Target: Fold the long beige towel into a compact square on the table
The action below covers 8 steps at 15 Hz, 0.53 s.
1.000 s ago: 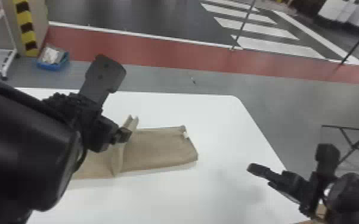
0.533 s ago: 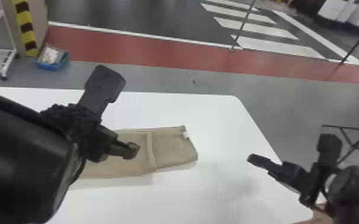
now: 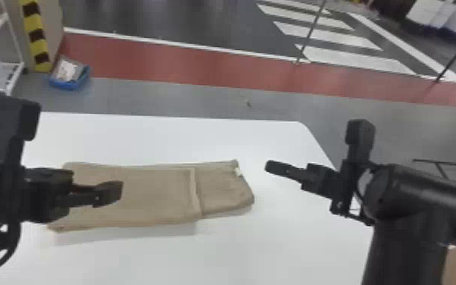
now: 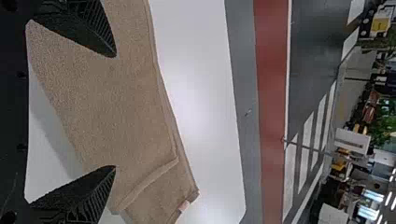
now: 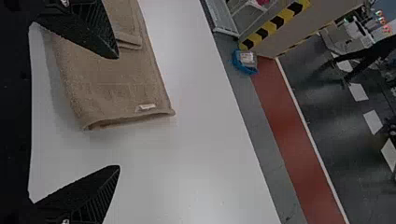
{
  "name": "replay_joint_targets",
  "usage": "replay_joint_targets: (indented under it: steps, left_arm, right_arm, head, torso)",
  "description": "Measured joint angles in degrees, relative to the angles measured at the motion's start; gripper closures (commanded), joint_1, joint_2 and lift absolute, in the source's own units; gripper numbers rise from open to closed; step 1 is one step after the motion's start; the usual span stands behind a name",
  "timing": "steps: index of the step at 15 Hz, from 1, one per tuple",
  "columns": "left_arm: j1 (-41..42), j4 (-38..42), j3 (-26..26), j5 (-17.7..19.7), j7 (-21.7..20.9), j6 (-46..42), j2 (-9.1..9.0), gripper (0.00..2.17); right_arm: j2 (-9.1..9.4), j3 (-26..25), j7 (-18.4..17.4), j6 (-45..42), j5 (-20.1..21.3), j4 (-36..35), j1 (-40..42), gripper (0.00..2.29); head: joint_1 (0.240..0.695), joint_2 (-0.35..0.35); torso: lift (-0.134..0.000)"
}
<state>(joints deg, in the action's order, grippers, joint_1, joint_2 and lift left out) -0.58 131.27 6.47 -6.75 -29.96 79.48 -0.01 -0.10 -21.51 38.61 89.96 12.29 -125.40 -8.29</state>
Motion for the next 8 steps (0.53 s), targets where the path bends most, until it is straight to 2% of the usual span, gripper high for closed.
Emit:
replay_joint_targets:
  steps: [3, 6, 8]
  left_arm:
    - [4.1, 1.0, -5.1, 2.2, -1.5, -3.2, 0.04, 0.03]
    - [6.6, 1.5, -7.1, 3.2, -2.6, -4.8, 0.41, 0.03]
    - [7.8, 2.2, -7.6, 3.4, -2.9, -5.6, 0.44, 0.03]
  right_arm:
    - [0.01, 7.6, -2.8, 0.0, 1.3, 4.6, -0.5, 0.14]
    - [0.02, 13.4, -5.9, 0.0, 2.1, 10.1, -1.0, 0.2]
    - [0.02, 15.9, -6.2, 0.0, 2.0, 11.7, -1.1, 0.2]
  head:
    - [0.695, -0.175]
    - [0.695, -0.136]
    - [0.695, -0.103]
  torso:
    - [-0.124]
    - [-0.124]
    - [-0.124]
